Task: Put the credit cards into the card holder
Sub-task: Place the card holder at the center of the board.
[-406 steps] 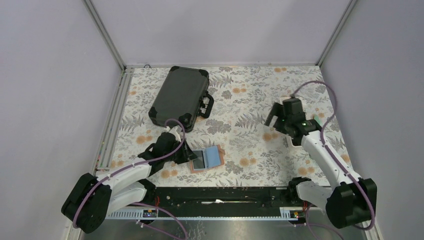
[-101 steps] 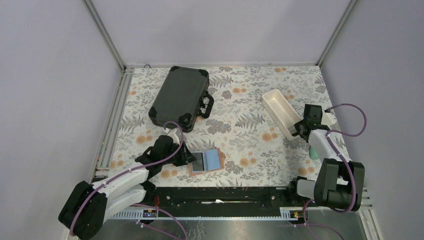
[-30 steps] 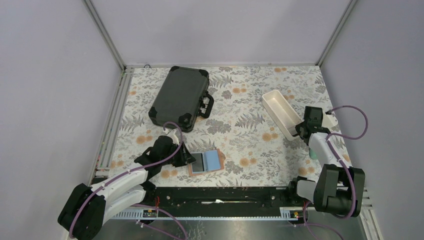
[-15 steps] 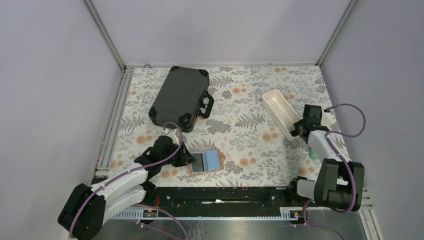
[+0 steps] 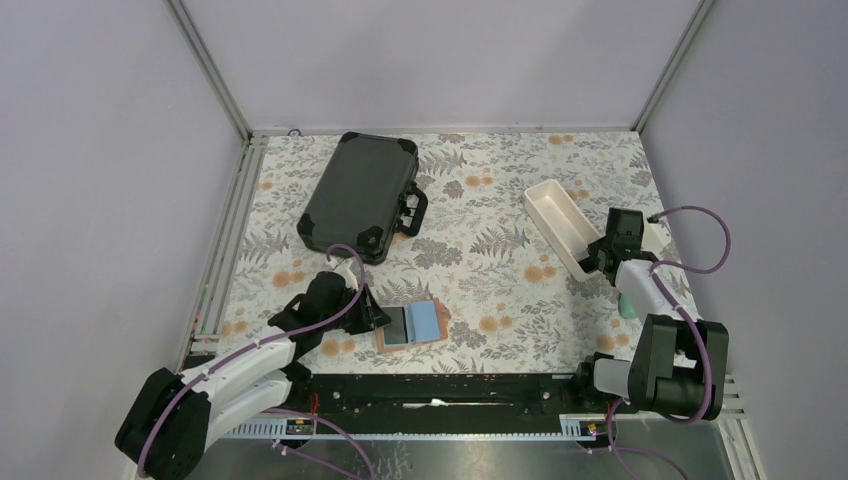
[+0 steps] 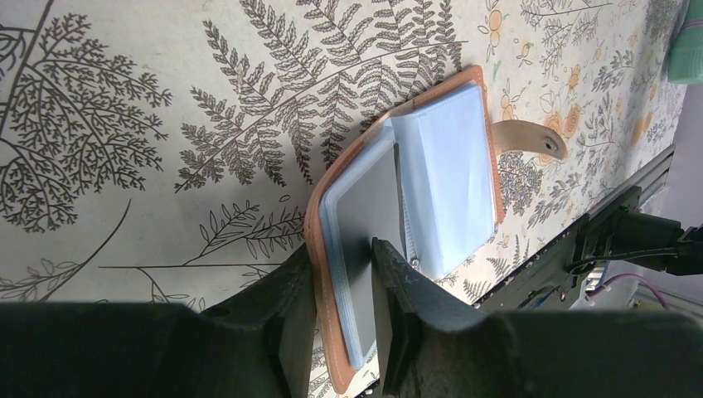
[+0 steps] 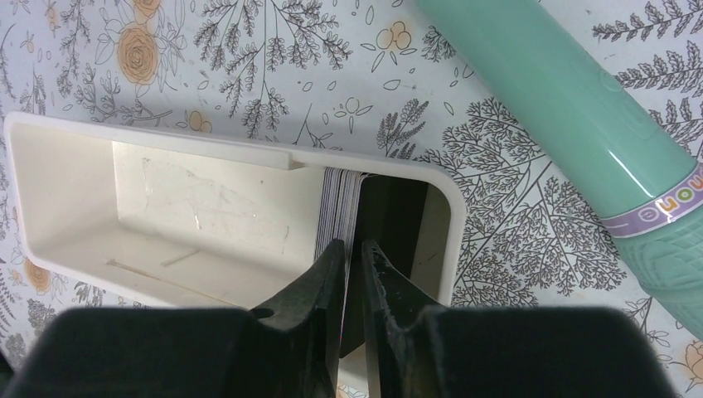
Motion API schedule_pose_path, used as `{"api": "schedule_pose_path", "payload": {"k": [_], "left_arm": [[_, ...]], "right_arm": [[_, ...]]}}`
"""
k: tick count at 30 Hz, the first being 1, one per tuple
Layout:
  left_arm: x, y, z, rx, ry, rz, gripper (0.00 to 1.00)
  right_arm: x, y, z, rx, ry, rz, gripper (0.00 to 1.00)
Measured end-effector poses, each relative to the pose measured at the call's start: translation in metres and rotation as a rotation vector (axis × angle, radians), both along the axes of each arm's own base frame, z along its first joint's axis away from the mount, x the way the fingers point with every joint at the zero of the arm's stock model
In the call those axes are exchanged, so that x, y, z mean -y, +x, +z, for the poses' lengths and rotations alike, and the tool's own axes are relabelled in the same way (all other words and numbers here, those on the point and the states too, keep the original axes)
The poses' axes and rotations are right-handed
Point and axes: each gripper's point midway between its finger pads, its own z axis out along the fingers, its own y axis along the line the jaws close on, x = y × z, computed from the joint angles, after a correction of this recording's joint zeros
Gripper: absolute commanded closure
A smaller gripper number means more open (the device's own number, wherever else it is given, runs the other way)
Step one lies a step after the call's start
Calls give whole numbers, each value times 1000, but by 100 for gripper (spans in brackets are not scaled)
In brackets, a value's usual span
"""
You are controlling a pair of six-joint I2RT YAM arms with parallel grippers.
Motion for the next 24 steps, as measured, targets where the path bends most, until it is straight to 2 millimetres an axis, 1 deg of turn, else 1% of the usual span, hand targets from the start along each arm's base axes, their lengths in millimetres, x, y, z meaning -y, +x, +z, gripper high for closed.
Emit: {"api": "schedule_pose_path", "payload": {"k": [3,6,8,13,24], "left_arm": [[0,0,0,0,0,0,69],[0,0,0,0,0,0,69],[0,0,0,0,1,0,69],[-1,-1,0,1,2,-2,69],[-1,-1,1,4,4,-3,69]], "right_arm": [[0,0,1,3,-1,0,91],[1,-2,3,3,-6,-4,94],[2,-4,4,-1,-10,-4,100],[3,-9,5,-13,-21,-13,100],[4,-10,5,-17,-22,-13,100]]}}
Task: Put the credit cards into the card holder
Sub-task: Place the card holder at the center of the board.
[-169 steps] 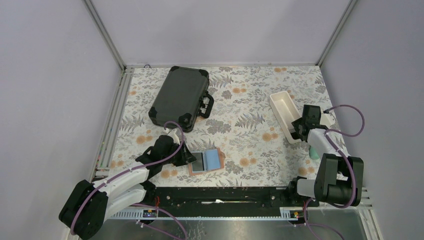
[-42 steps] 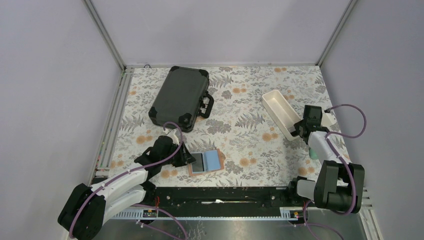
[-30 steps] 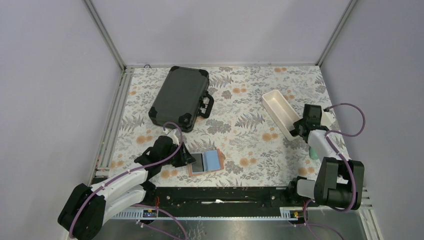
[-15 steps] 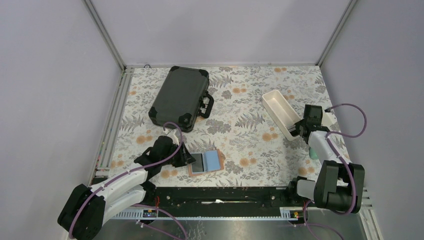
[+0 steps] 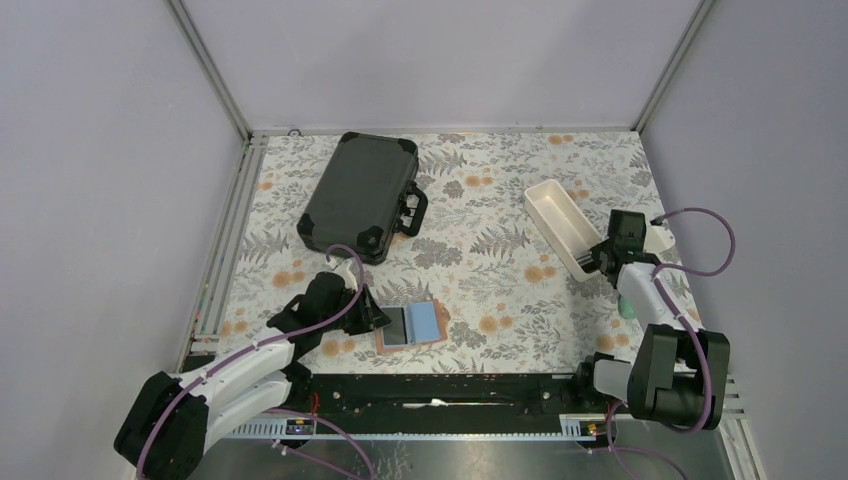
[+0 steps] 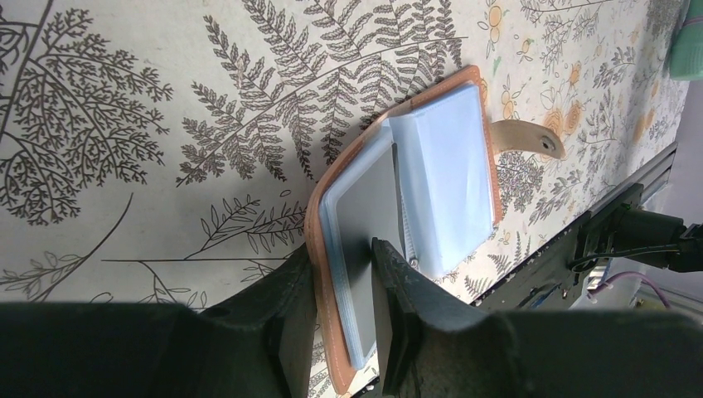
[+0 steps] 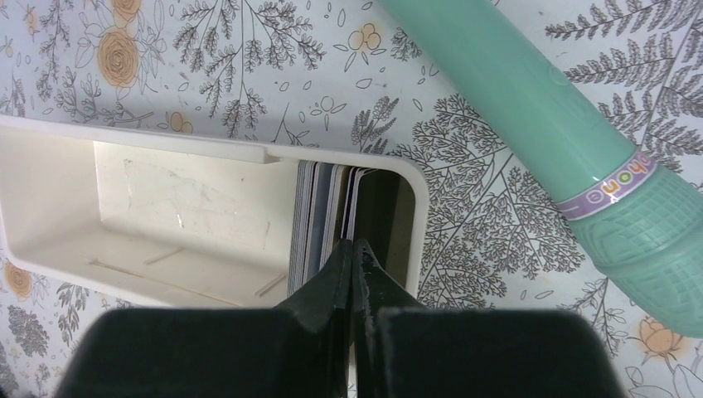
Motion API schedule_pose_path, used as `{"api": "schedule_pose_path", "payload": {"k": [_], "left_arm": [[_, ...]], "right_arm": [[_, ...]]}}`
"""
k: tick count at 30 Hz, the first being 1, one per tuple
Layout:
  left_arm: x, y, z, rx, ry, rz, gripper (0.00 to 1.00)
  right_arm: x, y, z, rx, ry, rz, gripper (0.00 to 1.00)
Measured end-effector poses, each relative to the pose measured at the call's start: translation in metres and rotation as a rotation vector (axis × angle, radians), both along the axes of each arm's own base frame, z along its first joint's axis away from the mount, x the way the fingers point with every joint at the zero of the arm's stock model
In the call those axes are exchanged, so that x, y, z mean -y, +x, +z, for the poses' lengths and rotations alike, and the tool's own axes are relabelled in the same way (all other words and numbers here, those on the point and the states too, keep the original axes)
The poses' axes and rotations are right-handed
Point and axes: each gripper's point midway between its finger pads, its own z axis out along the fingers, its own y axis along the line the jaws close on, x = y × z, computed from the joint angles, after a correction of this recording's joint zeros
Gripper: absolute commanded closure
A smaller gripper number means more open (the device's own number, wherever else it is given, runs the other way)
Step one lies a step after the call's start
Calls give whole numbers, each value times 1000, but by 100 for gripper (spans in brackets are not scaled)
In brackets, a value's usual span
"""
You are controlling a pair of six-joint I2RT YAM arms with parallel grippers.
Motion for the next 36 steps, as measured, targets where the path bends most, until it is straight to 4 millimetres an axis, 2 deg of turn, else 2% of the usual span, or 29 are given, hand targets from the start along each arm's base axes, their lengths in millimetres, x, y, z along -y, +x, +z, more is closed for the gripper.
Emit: {"api": "schedule_pose_path", "payload": {"k": [8,10,14,17,21,28,36], "left_arm": [[-1,-1,0,-4,3,0,69],[-1,-2,-1,-8,6,0,66],[-4,-5,-4,-18,25,-3,47],[-4,-2,2,5,24,-5,26],[-7,2,10,35,34,7,15],[-14,4,18,53,62,38,11],[-12,12,36,90,56,39,9]], "right_arm": [[1,-4,12,25,-12,-3,100],[1,-4,14,32,-13,-3,100],[1,-4,15,31,-12,-3,100],[1,-5,15,27,-11,-3,100],[1,-5,24,35,-14,-2,100],[2,3,49,82,-32,11,100],[1,4,55,98,-36,29,100]]}}
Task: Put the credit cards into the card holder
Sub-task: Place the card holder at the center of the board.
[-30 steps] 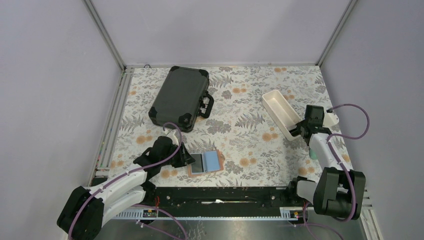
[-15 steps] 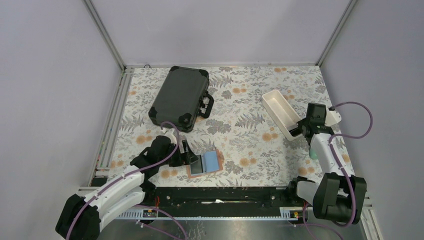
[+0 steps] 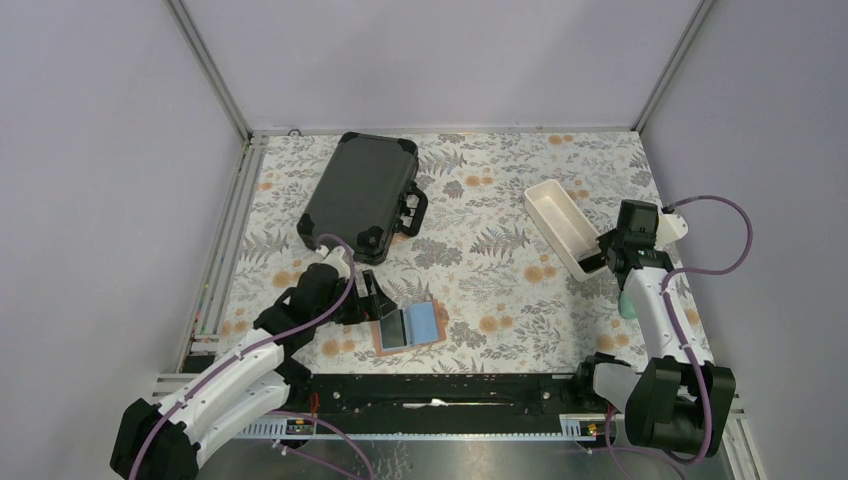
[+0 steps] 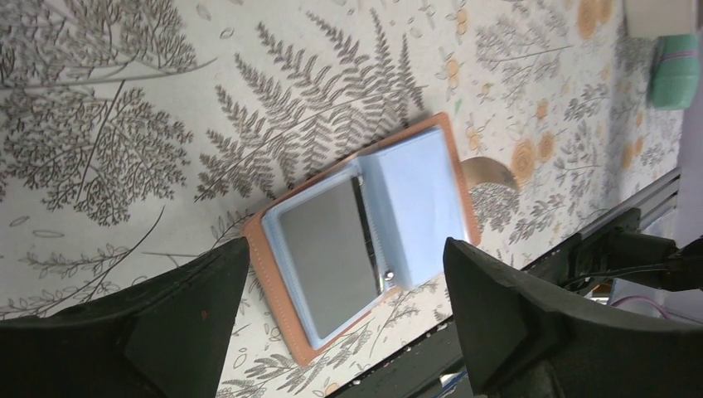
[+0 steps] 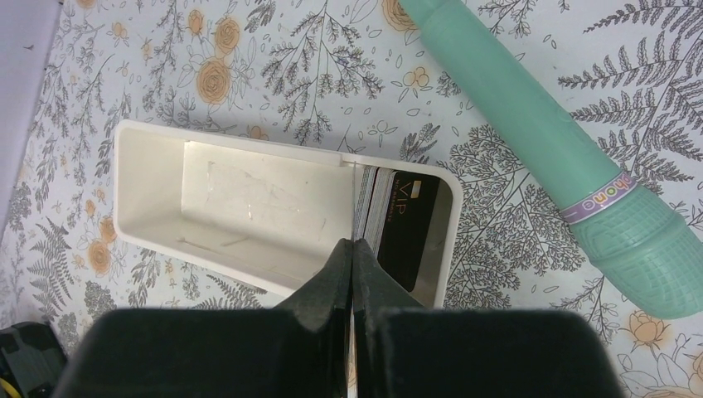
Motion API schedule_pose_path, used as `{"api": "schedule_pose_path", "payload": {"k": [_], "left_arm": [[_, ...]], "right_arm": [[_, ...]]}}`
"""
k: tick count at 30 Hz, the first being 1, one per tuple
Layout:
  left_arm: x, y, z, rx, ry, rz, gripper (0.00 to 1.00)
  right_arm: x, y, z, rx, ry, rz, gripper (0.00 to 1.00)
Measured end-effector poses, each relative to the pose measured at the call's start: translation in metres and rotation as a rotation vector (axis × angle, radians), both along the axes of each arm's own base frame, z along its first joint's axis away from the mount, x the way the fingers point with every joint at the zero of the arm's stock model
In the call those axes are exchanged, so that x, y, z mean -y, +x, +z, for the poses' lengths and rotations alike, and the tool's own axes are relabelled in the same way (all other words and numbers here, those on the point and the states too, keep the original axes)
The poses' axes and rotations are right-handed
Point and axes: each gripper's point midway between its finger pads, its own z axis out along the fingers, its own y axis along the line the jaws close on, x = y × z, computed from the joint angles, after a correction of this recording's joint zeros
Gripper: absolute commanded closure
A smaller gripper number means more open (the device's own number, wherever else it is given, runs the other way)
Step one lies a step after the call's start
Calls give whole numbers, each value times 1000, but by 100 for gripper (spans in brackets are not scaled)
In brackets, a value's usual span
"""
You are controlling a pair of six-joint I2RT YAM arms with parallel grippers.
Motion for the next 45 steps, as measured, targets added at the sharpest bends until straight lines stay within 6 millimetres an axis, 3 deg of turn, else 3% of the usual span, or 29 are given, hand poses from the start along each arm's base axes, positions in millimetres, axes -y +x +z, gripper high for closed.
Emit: {"api": "schedule_pose_path", "payload": {"k": [11,16,23,27,31,35,38,45], "left_arm": [[11,13,28,68,-48,-15,9],[23,25,59,128,-108,-27,9],[45,35,109,202,-262,-60,9],[54,34,120,203,-324,-82,9],[60,33,131,201,-380,-90,9],[65,33,145,213,-445,-95,9],[68,32,152,217,-490,-101,9],[72,29,158,204,-555,-104,9]], "right_arm": [[-14,3,8,28,37,78,100],[-28,7,19,68,70,155,100],[-54,11,51,193,105,311,100],[-75,15,73,294,134,429,100],[-109,18,83,353,177,589,100],[-166,11,93,400,216,801,100],[-210,0,101,448,268,960,100],[-281,-30,120,515,372,1203,100]]}}
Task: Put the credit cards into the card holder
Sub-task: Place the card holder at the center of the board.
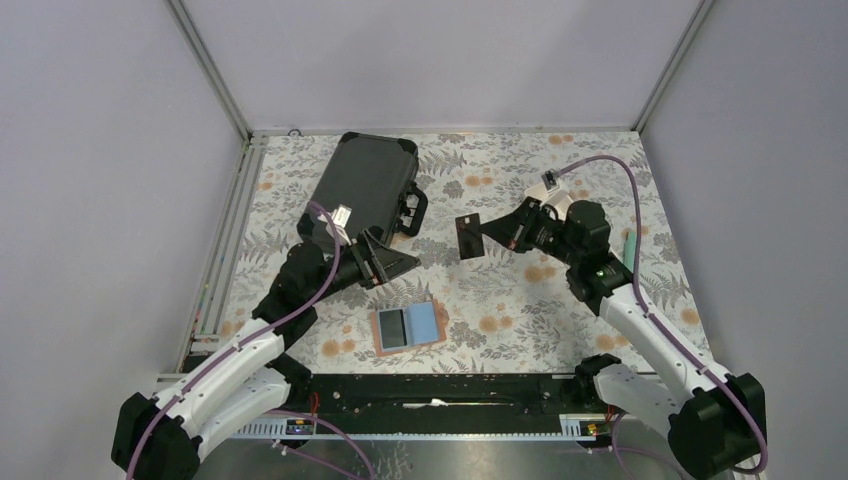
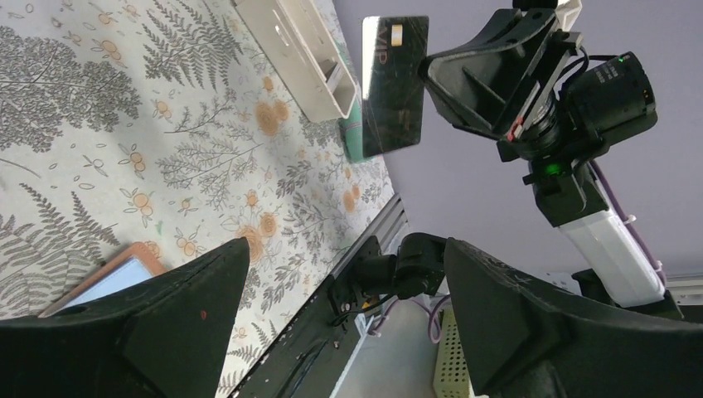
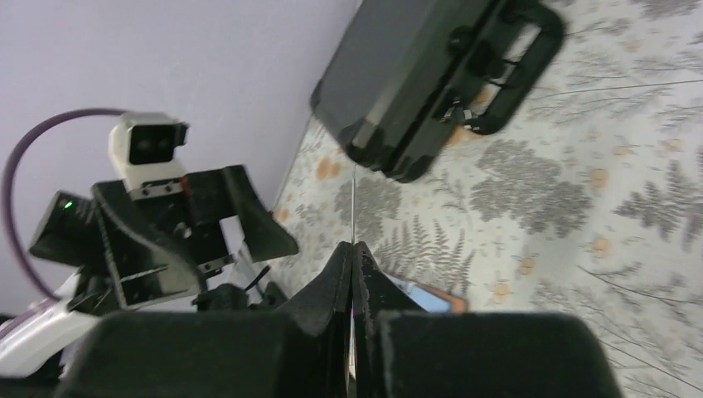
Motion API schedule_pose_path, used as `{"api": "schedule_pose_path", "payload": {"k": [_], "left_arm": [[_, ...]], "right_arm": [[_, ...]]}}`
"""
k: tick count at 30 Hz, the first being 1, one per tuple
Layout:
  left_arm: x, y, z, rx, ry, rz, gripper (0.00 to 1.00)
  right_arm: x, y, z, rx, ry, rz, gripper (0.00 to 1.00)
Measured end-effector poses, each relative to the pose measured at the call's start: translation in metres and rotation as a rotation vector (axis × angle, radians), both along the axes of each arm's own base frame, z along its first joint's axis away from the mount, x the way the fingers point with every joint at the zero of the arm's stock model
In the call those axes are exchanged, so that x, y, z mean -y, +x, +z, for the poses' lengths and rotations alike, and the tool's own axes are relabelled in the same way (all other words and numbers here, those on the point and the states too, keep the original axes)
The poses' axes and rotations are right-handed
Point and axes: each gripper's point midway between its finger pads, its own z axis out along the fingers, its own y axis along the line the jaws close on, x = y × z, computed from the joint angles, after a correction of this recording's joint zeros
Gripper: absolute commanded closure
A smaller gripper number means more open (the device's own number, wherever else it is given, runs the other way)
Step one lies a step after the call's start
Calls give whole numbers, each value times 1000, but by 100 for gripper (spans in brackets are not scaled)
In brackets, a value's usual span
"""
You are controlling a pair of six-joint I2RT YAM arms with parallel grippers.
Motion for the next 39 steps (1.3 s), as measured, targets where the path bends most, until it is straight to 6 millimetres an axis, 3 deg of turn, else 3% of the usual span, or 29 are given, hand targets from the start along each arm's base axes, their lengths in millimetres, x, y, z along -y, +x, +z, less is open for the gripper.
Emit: {"api": "schedule_pose_path", "payload": {"k": [10,14,19,23,28,31,35,39], "left_arm": [[7,1,16,6,-115,-12,13],[13,1,25,6,-162,-33,28],[16,-5,35,27,-224,-65,54],[18,-8,39,30,-247,-79,69],[18,-9,41,29,-259,-84,98],[18,-10,42,30,-269,-85,100],[18,-10,41,30,-269,-85,100],[18,-11,37,19,-265,-83,100]], "right_arm": [[-52,-36,29,39,118,174,100],[-69,-47,34,38,149,227,100],[-84,-54,33,25,160,273,100],[-91,-58,32,16,167,291,100],[-93,-59,34,24,177,298,100],[-93,-58,33,22,171,295,100],[-92,-58,30,17,150,293,78],[-88,-57,21,11,101,273,45]]}}
